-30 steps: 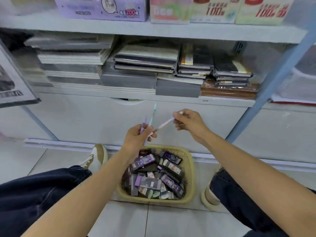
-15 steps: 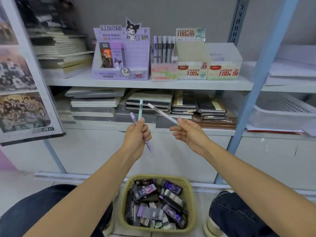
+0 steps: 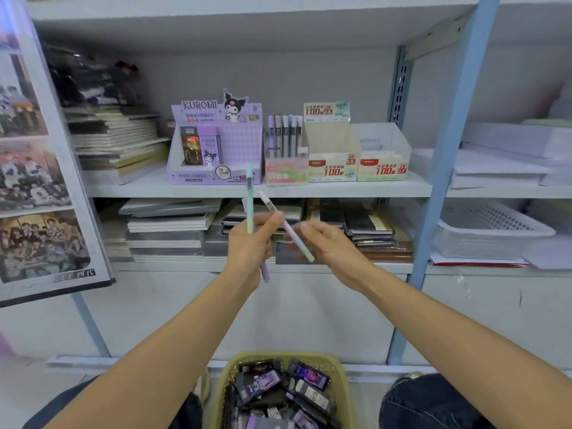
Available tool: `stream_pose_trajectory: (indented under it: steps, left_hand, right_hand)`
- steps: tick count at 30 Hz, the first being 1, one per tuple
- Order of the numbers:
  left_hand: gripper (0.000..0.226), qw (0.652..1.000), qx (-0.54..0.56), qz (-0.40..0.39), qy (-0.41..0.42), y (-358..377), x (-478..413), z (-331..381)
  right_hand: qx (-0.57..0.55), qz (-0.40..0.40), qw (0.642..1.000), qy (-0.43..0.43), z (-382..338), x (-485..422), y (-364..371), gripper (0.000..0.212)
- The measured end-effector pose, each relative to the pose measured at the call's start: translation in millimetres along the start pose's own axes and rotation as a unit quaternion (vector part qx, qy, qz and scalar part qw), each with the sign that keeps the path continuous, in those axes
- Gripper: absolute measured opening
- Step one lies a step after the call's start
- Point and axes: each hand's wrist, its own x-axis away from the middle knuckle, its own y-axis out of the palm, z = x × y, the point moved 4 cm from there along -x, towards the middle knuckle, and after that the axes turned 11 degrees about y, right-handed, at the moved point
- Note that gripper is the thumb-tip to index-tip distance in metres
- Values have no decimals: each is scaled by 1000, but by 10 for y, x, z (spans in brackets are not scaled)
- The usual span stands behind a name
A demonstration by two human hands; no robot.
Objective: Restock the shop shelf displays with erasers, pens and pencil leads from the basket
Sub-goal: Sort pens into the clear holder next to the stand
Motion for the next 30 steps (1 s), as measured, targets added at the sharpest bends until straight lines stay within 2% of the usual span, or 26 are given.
stream_pose_trajectory:
  steps: [2,5,9,11,13,16,20,24,30]
  left_hand:
    - [10,999,-30,-40,5,49,-55,73]
    - [13,994,-68,-88,19,156,-125,176]
    - [8,990,-74,-114,43,267,-256,288]
    - [14,988,-88,-116,44,278,-355,326]
    - [23,989,-93,-108,35,254,-492,365]
    - [38,995,-51,-83,-1,201,-745,422]
    - [24,998,-26,-52,6,142,-1051,495]
    - [20,997,-35,-46,49,71,-1250,505]
    - [22,996,-36,-49,61,14,-1403,406]
  right_hand:
    - [1,26,999,-34,-234,-69,-46,31]
    - [8,8,997,-72,-583,-172,-64,28]
    - [25,0,994,-104,-861,-322,-79,17]
    - [59,16,989,-131,-989,-383,-117,12]
    - [70,48,982,-168,-1169,-455,-218,14]
    - [21,123,968,-216,-1502,-595,-493,12]
    - [6,224,935,-274,-1832,-816,-832,11]
    - [68,264,924,-266,-1873,-1116,-959,8]
    - [159,250,927,-230,-1664,-1477,-884,6]
